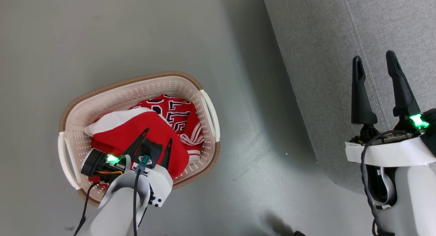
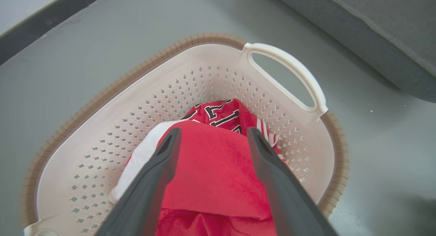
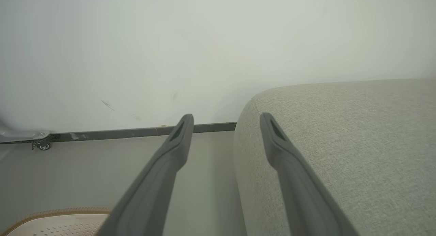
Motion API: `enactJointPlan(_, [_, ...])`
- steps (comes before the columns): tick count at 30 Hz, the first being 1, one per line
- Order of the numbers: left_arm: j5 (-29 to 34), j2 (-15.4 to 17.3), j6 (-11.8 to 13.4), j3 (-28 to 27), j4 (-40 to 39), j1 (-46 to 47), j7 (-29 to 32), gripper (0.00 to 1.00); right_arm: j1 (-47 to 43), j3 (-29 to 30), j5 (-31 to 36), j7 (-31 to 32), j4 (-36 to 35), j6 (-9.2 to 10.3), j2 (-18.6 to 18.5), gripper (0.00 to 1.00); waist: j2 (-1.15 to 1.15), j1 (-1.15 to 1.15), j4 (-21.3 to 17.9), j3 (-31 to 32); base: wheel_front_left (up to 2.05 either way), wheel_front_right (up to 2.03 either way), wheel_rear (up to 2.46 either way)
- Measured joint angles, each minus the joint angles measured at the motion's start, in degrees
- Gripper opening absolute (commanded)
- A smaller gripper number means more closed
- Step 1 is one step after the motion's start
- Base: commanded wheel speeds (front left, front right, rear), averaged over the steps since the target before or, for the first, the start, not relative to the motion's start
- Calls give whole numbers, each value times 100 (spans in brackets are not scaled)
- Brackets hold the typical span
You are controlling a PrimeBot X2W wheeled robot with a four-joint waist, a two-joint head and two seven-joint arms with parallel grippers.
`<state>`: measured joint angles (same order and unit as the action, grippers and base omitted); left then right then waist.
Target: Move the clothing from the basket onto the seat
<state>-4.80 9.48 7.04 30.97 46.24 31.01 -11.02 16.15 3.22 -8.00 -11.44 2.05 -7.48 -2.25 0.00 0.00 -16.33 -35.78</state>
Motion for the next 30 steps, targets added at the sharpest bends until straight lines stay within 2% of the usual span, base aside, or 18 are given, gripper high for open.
enactJointPlan(9, [-14,27,-57,-36,345,161,156,100,216,-138,-116,-98,130,0,-1,100,0,0,-138,-321,0,0,0])
enactJointPlan(22, [-474,-103,-98,-481,632,472,303,100,516,-208,-257,-219,338,0,-1,100,0,0,-321,-733,0,0,0])
enactJointPlan(30, [-576,-44,83,-705,903,571,422,100,662,-257,-309,-226,413,0,0,100,0,0,-391,-921,0,0,0])
